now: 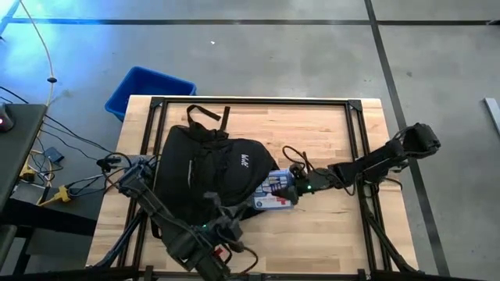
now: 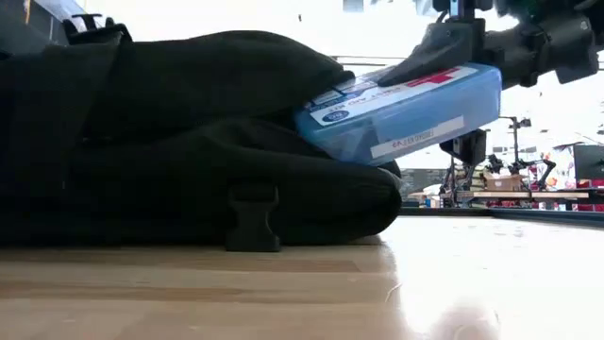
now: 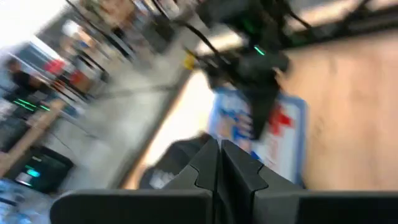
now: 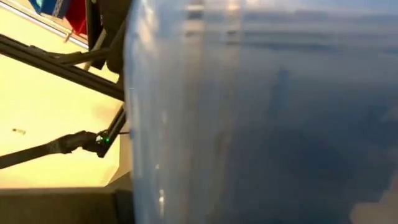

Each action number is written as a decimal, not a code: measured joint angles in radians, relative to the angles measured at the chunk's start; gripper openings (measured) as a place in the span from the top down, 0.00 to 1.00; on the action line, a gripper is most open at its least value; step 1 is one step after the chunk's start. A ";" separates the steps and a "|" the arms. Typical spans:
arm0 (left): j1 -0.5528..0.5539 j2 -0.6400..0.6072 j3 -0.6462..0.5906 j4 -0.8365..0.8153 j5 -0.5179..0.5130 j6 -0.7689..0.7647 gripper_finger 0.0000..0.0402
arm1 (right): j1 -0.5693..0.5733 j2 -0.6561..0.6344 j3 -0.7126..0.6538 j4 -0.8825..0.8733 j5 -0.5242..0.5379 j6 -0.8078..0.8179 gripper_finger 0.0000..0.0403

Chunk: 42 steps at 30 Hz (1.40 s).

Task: Unpack backpack
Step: Put the medkit into the backpack

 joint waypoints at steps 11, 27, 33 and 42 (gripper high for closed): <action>0.103 0.005 -0.175 -0.007 0.302 0.043 0.71 | -0.077 0.050 0.000 0.091 0.074 0.029 0.61; 0.065 0.005 -0.213 0.018 0.205 -0.001 0.54 | -0.166 0.530 0.470 0.213 -0.210 -0.124 0.61; -0.019 0.005 -0.213 0.023 0.177 -0.095 0.55 | -0.187 0.620 0.655 0.004 -0.211 -0.229 0.50; -0.118 0.005 -0.213 0.022 0.040 -0.145 0.56 | -0.176 0.614 0.871 -0.634 -0.276 -0.498 0.09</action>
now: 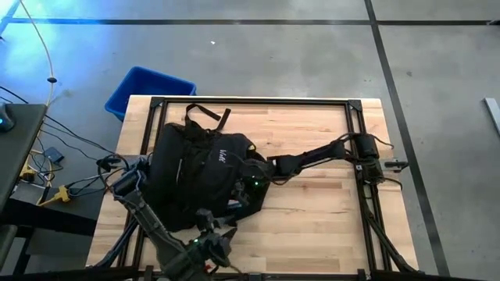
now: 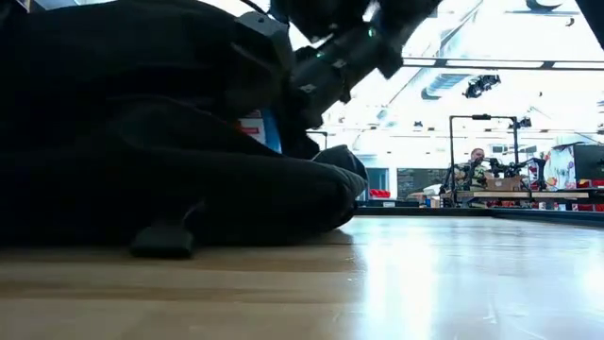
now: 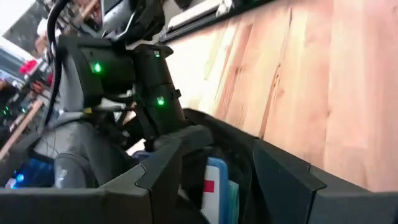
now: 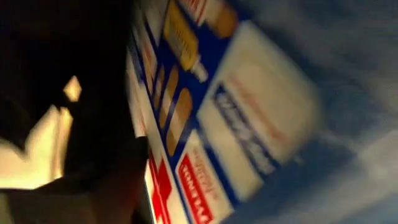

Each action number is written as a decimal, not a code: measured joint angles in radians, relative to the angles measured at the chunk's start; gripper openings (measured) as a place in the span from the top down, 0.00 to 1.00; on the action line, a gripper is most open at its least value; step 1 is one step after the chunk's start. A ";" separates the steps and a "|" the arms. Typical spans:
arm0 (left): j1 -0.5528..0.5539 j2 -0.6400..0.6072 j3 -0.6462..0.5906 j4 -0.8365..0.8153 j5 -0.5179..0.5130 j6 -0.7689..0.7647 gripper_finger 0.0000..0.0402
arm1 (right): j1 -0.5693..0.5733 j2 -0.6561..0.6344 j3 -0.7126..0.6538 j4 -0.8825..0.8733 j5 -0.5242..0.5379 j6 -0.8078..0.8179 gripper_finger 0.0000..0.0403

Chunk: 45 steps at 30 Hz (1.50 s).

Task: Unpack backpack
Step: Put the medkit into the backpack, then close the backpack

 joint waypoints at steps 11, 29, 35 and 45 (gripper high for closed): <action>-0.016 -0.001 0.000 -0.004 -0.018 -0.045 0.56 | 0.172 -0.007 0.197 -0.839 0.435 -0.192 0.04; -0.016 -0.001 0.000 -0.023 0.291 -0.228 0.56 | 0.630 -0.017 0.217 -1.371 1.079 0.283 0.09; -0.024 0.000 -0.039 -0.034 0.503 -0.336 0.56 | 0.629 -0.018 0.150 -1.047 1.012 0.168 0.09; -0.008 0.002 -0.287 0.242 0.471 -0.030 0.56 | 0.447 -0.017 0.146 -0.534 1.018 -0.566 0.09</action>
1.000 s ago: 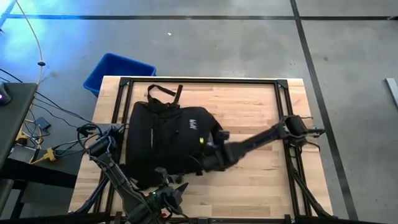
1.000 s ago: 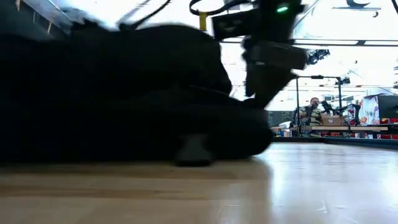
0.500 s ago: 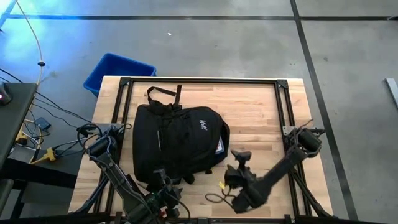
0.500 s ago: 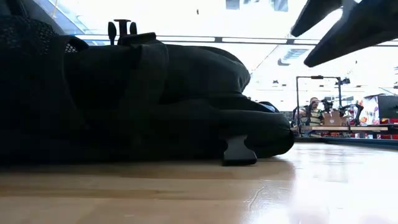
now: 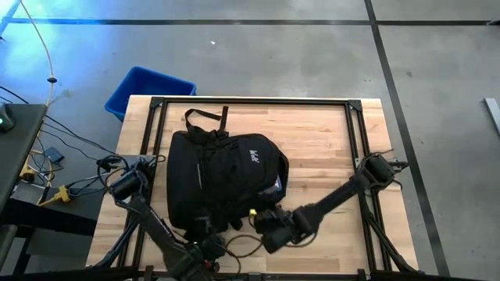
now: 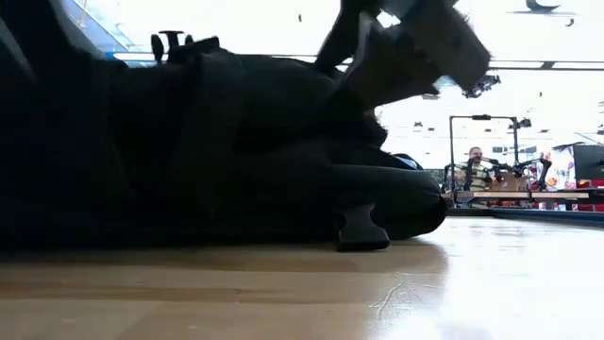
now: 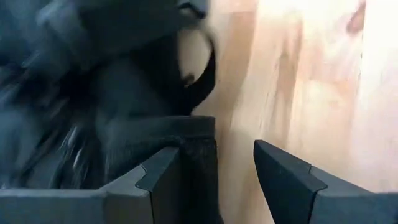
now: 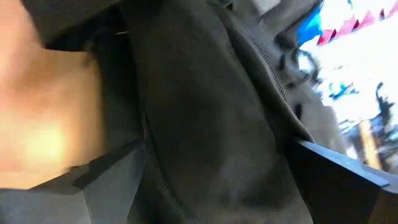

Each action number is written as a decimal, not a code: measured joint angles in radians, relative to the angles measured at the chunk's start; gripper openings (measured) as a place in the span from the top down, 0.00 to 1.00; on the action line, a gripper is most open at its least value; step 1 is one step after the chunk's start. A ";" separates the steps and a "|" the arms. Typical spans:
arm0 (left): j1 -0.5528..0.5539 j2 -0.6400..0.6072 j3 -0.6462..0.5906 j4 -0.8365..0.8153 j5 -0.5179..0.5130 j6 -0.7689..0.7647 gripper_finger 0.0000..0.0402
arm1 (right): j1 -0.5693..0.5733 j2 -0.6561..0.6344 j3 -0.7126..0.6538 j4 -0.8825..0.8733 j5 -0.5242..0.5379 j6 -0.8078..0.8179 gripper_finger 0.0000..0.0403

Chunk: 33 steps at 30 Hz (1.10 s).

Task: Unpack backpack
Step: Close the backpack

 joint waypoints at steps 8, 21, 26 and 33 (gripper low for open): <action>0.102 0.002 -0.151 0.052 0.017 0.084 0.56 | -0.069 0.000 0.017 -0.059 -0.281 0.192 0.09; 0.059 0.007 -0.105 -0.127 -0.150 -0.044 0.98 | 0.116 0.021 -0.028 0.071 -0.039 0.152 0.28; 0.008 0.007 -0.061 -0.116 -0.262 -0.044 1.00 | 0.071 0.023 -0.183 0.391 -0.071 0.023 0.38; -0.020 0.007 -0.056 -0.115 -0.298 -0.068 1.00 | -0.015 0.018 -0.212 0.364 -0.057 0.002 0.51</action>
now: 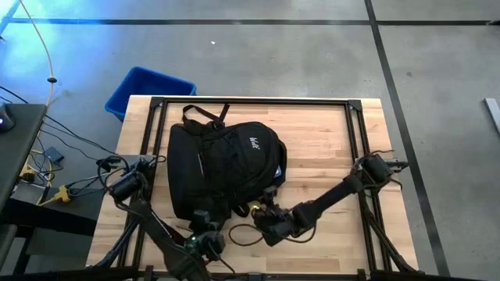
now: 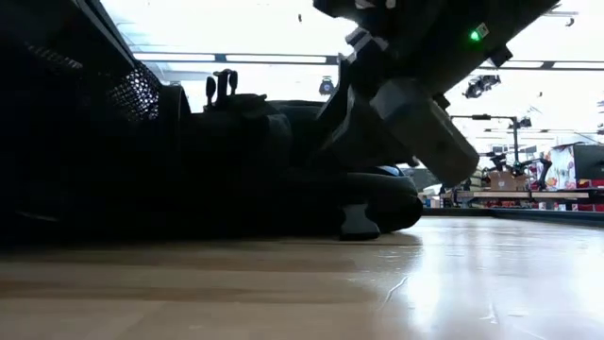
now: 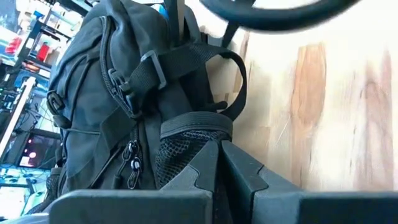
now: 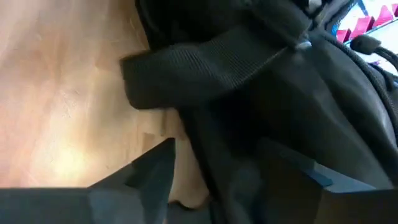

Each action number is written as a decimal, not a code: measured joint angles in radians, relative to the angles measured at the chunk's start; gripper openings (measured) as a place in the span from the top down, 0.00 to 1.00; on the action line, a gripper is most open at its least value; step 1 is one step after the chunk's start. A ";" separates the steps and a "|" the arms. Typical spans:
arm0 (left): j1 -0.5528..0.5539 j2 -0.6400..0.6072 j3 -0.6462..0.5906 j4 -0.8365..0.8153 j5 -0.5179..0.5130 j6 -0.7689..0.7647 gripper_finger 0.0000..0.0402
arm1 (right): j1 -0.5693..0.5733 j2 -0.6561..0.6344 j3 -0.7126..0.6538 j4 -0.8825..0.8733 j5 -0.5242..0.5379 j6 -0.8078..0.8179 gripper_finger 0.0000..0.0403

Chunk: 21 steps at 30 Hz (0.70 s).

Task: Unpack backpack
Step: Close the backpack

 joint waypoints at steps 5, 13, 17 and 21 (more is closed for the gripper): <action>0.000 0.000 0.000 0.001 -0.004 -0.002 1.00 | -0.021 -0.003 -0.026 0.038 -0.026 0.006 0.60; 0.002 0.000 0.000 0.006 -0.004 -0.024 1.00 | -0.040 -0.003 -0.074 0.384 -0.242 -0.081 0.64; 0.003 0.000 0.000 0.026 -0.010 -0.022 1.00 | -0.066 -0.003 -0.075 0.416 -0.240 -0.039 0.63; 0.006 0.000 0.000 0.064 -0.021 0.008 1.00 | -0.090 -0.003 -0.075 0.412 -0.258 0.055 0.55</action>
